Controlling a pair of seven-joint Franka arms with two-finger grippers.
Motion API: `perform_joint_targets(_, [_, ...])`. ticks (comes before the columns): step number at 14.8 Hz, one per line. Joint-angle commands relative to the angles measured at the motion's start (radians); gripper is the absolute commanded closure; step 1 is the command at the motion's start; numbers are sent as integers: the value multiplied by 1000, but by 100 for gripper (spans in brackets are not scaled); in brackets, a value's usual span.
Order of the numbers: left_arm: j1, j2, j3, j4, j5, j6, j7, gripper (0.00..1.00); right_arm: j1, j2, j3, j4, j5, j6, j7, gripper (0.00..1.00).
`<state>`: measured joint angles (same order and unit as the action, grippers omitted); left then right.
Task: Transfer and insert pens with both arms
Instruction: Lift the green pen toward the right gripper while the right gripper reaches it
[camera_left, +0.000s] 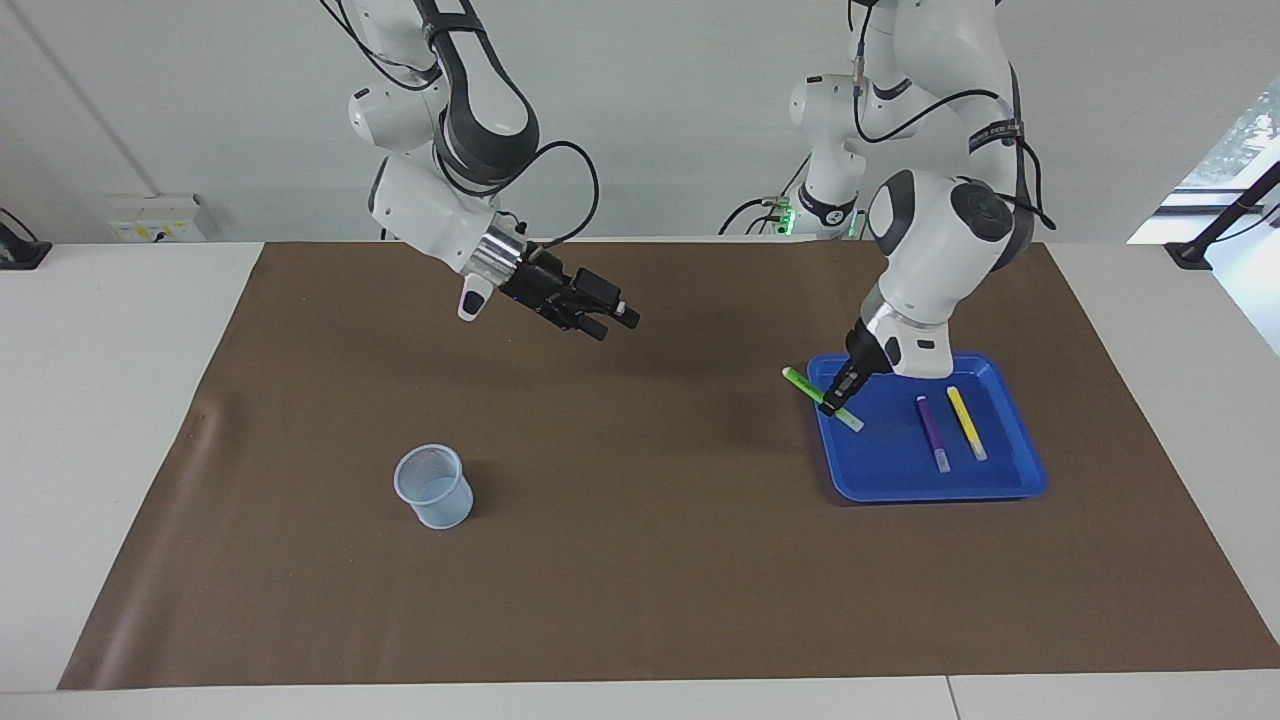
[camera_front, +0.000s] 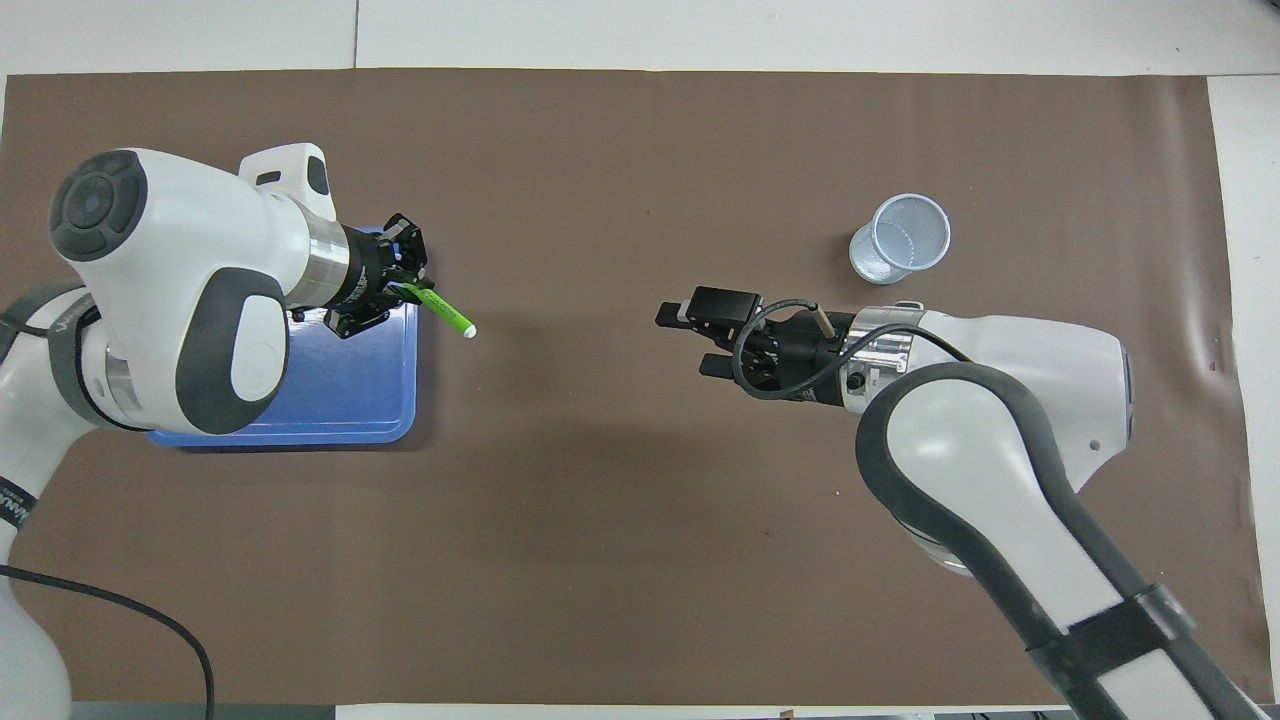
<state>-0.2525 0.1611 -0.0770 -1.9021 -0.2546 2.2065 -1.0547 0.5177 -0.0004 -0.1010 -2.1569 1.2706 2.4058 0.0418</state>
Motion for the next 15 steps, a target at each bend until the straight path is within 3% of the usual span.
perform_joint_targets(1, [-82, 23, 13, 12, -55, 68, -202, 100, 18, 36, -2, -1, 32, 41, -43, 0])
perform_joint_targets(6, [-195, 28, 11, 14, -71, 174, -448, 100, 34, 46, 0, 15, 59, 76, -39, 8])
perform_joint_targets(11, [-258, 28, 13, 15, -189, 186, -470, 100, 53, 66, -2, 51, 61, 107, -23, 35])
perform_joint_targets(15, [-281, 24, 11, 12, -189, 173, -485, 100, 54, 66, -2, 51, 59, 105, -22, 35])
